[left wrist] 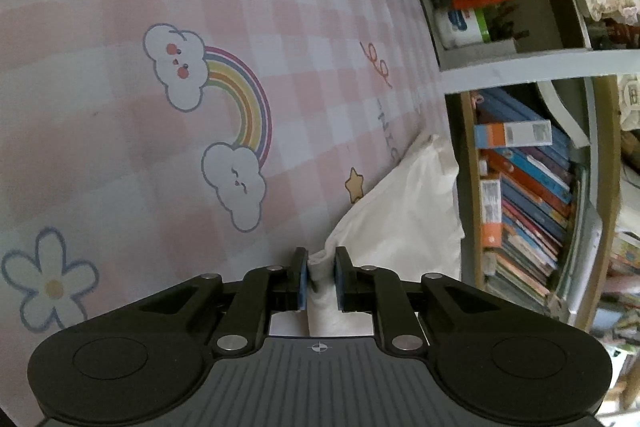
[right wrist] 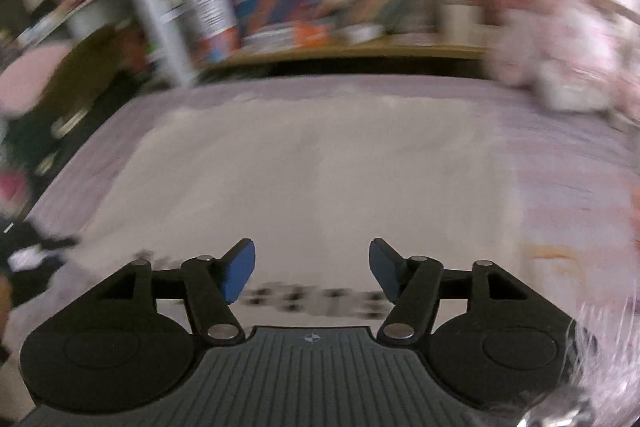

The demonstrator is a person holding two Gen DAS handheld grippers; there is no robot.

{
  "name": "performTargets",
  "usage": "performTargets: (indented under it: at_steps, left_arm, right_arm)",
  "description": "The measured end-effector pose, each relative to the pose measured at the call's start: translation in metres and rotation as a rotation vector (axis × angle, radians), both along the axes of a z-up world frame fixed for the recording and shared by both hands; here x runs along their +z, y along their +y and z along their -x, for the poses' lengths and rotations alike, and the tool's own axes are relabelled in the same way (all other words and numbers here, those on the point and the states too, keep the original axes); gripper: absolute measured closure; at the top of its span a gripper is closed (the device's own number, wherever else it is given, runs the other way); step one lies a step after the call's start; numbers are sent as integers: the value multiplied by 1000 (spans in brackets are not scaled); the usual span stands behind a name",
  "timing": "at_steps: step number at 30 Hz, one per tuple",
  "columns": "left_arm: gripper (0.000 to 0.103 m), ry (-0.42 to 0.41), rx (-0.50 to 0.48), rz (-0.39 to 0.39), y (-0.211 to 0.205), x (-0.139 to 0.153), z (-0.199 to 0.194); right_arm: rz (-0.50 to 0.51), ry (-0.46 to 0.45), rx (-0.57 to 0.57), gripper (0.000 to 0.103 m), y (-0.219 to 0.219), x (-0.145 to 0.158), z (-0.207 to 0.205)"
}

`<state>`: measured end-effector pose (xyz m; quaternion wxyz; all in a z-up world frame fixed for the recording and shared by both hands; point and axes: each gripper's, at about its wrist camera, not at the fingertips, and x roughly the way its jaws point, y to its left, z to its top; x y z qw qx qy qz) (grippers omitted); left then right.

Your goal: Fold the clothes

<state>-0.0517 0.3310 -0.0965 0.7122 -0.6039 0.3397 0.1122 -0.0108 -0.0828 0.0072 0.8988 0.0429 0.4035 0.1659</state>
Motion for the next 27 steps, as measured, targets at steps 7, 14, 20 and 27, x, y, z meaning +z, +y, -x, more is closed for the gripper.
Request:
performTargets:
  at_steps: [7, 14, 20, 27]
  left_arm:
    - [88, -14, -128, 45, 16, -7, -10]
    - [88, -31, -238, 69, 30, -10, -19]
    - [88, -47, -276, 99, 37, -14, -21]
    - [58, -64, -354, -51, 41, 10, -21]
  right_arm:
    - [99, -9, 133, 40, 91, -4, -5]
    - [169, -1, 229, 40, 159, -15, 3]
    - [261, -27, 392, 40, 214, -22, 8]
    - [367, -66, 563, 42, 266, -30, 10]
